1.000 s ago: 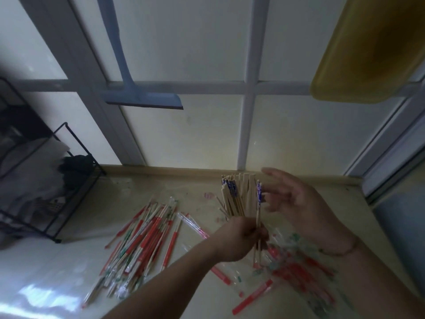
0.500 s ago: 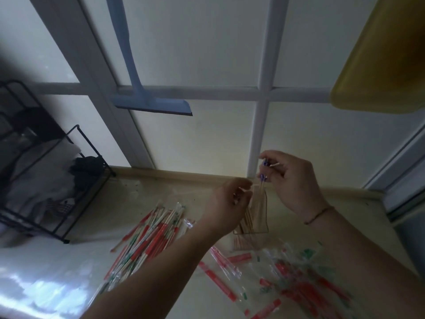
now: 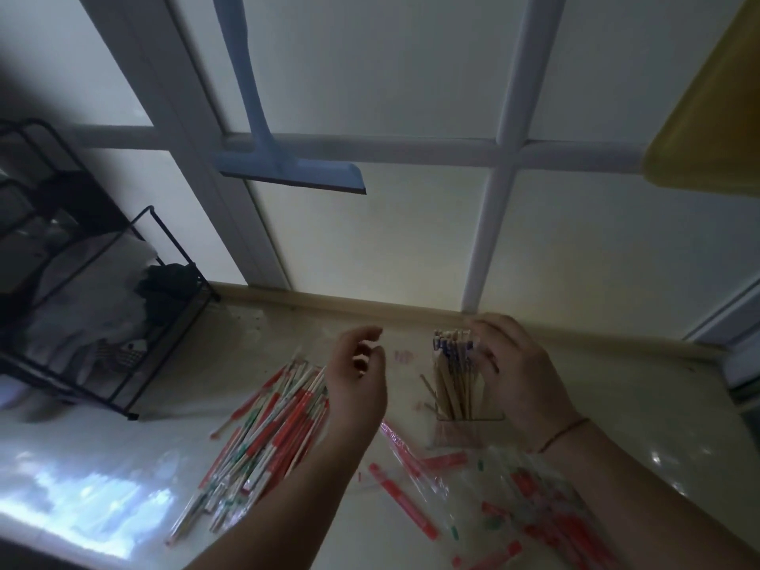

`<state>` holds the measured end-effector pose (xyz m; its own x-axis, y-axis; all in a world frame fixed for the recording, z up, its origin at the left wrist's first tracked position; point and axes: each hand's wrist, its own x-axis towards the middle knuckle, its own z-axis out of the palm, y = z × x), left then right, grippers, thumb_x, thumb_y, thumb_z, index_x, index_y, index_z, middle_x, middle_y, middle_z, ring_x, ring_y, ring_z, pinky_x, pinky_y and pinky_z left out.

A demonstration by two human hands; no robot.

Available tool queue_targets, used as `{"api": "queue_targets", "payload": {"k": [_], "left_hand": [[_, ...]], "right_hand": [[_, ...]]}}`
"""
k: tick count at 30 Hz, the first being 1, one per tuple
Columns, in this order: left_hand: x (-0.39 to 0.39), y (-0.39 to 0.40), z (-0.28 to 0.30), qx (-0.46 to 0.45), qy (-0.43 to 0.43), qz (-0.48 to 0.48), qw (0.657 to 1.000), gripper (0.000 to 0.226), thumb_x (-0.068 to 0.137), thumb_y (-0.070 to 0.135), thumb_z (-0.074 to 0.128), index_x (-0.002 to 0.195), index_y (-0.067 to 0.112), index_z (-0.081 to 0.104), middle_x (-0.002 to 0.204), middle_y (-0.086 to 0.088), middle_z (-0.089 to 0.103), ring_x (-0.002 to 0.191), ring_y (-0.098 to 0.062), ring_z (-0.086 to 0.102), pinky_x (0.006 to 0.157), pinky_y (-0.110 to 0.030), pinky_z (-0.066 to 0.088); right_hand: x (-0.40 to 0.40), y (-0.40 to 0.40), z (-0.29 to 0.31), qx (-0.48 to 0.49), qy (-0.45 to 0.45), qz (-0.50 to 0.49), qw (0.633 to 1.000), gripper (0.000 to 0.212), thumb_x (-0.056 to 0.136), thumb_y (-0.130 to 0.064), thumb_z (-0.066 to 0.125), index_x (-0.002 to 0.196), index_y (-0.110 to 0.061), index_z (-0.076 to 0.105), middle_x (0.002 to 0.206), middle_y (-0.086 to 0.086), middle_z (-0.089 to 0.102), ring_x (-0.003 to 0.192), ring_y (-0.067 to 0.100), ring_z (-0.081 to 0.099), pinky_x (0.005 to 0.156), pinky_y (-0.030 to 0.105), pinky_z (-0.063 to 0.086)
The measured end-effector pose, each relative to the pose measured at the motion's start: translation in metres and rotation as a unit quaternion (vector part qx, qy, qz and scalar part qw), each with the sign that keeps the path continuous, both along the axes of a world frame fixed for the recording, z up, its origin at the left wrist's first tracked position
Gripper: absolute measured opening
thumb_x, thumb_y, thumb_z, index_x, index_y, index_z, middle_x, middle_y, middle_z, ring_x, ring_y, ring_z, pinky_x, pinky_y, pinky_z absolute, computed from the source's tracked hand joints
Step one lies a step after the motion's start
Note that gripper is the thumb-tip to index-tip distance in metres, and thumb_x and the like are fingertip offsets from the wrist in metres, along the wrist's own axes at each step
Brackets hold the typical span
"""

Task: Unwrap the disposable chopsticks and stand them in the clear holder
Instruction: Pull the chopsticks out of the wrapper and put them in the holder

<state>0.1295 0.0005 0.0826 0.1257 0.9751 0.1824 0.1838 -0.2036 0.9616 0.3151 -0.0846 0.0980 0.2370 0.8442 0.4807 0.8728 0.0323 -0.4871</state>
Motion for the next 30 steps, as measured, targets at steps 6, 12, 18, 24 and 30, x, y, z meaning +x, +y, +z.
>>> {"api": "queue_targets", "payload": {"k": [6, 12, 18, 24, 30], "left_hand": [[-0.084, 0.010, -0.072, -0.024, 0.234, 0.036, 0.971, 0.021, 0.084, 0.013, 0.066, 0.101, 0.024, 0.070, 0.101, 0.003, 0.068, 0.088, -0.016, 0.064, 0.074, -0.032, 0.052], [-0.141, -0.002, -0.112, -0.021, 0.544, -0.059, 0.837, 0.047, 0.080, 0.060, 0.041, 0.070, 0.024, 0.069, 0.077, 0.003, 0.073, 0.077, -0.028, 0.069, 0.069, -0.039, 0.052], [-0.132, -0.004, -0.108, 0.016, 0.621, -0.111, 0.776, 0.045, 0.091, 0.055, 0.038, 0.102, 0.021, 0.066, 0.107, 0.006, 0.070, 0.108, -0.020, 0.060, 0.095, -0.037, 0.033], [-0.131, -0.003, -0.100, -0.130, 0.504, -0.103, 0.848, 0.024, 0.088, 0.042, 0.053, 0.089, 0.022, 0.067, 0.089, 0.006, 0.070, 0.081, -0.015, 0.064, 0.069, -0.024, 0.045], [-0.141, -0.025, -0.092, -0.336, 0.138, -0.072, 0.929, 0.014, 0.078, 0.001, 0.068, 0.076, 0.013, 0.063, 0.063, 0.000, 0.066, 0.051, -0.012, 0.056, 0.053, -0.033, 0.047]], "right_hand": [[-0.001, -0.008, 0.007, 0.069, 0.004, -0.021, 0.997, 0.017, 0.090, -0.010, 0.065, 0.102, 0.000, 0.071, 0.109, 0.012, 0.062, 0.096, 0.009, 0.057, 0.090, 0.022, 0.050], [-0.032, -0.019, 0.013, 0.159, -0.011, -0.030, 0.987, 0.022, 0.089, -0.010, 0.057, 0.091, 0.007, 0.071, 0.101, 0.016, 0.064, 0.092, 0.019, 0.061, 0.084, 0.030, 0.054], [-0.083, -0.020, -0.004, 0.146, 0.005, 0.040, 0.988, 0.020, 0.086, -0.007, 0.057, 0.084, 0.007, 0.071, 0.095, 0.011, 0.063, 0.094, 0.011, 0.059, 0.089, 0.021, 0.048], [-0.114, -0.025, -0.022, 0.119, 0.054, 0.084, 0.988, 0.020, 0.089, -0.012, 0.055, 0.089, 0.000, 0.071, 0.096, 0.005, 0.063, 0.091, 0.008, 0.062, 0.083, 0.019, 0.051], [-0.160, -0.052, -0.069, -0.132, 0.319, -0.006, 0.938, 0.015, 0.082, -0.020, 0.073, 0.087, -0.033, 0.072, 0.080, -0.010, 0.070, 0.054, 0.002, 0.062, 0.048, 0.016, 0.046]]}}
